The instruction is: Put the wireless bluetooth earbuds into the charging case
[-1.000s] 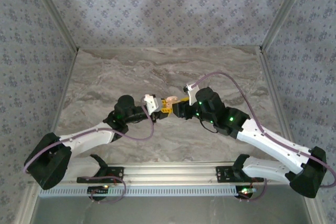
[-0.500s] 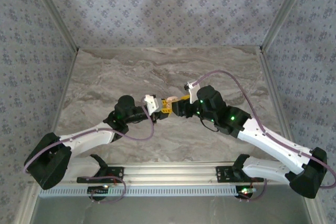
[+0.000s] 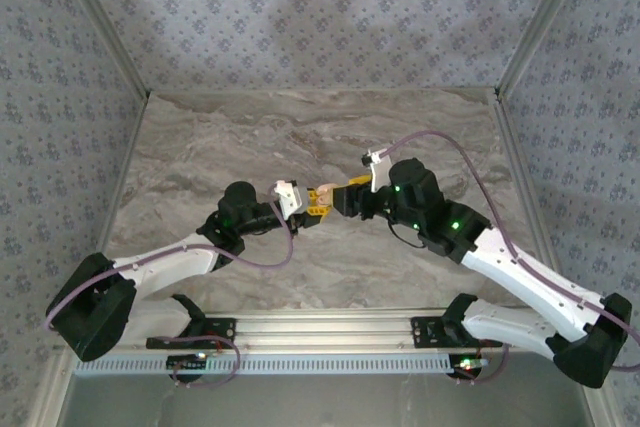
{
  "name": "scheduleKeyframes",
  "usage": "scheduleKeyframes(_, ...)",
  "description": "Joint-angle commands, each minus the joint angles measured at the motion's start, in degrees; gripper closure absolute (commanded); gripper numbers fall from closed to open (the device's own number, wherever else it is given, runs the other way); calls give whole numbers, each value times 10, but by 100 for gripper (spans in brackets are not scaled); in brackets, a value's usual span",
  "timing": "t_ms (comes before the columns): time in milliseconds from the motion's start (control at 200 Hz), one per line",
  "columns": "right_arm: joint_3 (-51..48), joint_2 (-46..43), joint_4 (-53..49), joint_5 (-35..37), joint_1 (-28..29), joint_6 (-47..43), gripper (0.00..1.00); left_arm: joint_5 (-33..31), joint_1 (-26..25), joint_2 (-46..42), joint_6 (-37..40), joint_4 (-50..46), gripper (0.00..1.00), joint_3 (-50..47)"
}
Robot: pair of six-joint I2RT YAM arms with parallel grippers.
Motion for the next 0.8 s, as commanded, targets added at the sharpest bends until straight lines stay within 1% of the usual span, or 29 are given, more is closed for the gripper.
scheduleKeyframes(0, 7, -21, -4, -42, -18, 30, 42, 2, -4, -2, -4, 25, 87, 3)
scheduleKeyframes(115, -9, -35, -2, -85, -51, 55, 48, 3, -3, -2, -5, 25, 87, 3)
scheduleKeyframes(230, -27, -38, 15, -138, -88, 87, 56, 3, -4, -3, -6, 24, 87, 3)
scheduleKeyframes(335, -38, -31, 27, -175, -111, 104, 63, 3, -3, -4, -5, 24, 87, 3)
scheduleKeyframes(370, -41, -28, 31, -183, -116, 121, 65, 3, -4, -4, -5, 24, 87, 3)
scheduleKeyframes(520, -45, -11, 40, -209, -124, 130, 70, 3, -3, -5, -6, 23, 87, 3)
scheduleKeyframes(794, -51, 12, 47, -235, -125, 137, 75, 2, -4, -6, -4, 20, 87, 4)
